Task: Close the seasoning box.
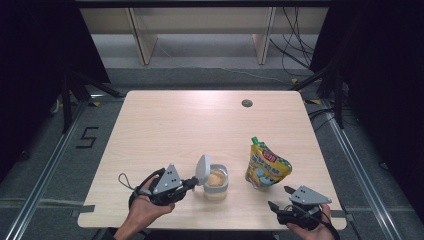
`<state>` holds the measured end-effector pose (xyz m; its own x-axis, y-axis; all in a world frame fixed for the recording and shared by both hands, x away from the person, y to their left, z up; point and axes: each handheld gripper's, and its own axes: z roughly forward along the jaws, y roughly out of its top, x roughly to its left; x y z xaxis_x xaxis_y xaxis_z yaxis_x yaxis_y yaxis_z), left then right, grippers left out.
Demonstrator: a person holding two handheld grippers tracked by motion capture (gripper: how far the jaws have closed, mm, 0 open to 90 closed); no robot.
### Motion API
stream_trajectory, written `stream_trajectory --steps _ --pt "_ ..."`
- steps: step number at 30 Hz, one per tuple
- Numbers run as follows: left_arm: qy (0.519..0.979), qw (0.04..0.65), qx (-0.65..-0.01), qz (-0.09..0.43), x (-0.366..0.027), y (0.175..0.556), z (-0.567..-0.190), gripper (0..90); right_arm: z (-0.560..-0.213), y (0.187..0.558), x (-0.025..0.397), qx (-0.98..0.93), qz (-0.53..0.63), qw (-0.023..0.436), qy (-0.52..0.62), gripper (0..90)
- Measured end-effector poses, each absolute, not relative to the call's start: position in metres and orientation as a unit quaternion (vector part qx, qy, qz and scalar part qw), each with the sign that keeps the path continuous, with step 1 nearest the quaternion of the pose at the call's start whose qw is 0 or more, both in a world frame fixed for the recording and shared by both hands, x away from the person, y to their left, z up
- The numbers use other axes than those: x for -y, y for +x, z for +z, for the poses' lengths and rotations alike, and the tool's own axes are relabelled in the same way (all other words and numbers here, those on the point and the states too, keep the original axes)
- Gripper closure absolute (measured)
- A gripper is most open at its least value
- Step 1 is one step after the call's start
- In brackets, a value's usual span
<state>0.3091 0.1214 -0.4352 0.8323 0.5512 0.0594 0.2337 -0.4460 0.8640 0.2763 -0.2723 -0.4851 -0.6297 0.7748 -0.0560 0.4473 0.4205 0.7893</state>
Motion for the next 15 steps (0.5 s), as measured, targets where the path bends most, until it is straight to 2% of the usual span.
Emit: stream_trajectory --steps 15 --pt "0.831 0.482 -0.224 0.165 -0.1137 0.3074 -0.4249 88.2 -0.485 0.2744 0.2711 -0.81 0.386 0.212 0.387 25.8"
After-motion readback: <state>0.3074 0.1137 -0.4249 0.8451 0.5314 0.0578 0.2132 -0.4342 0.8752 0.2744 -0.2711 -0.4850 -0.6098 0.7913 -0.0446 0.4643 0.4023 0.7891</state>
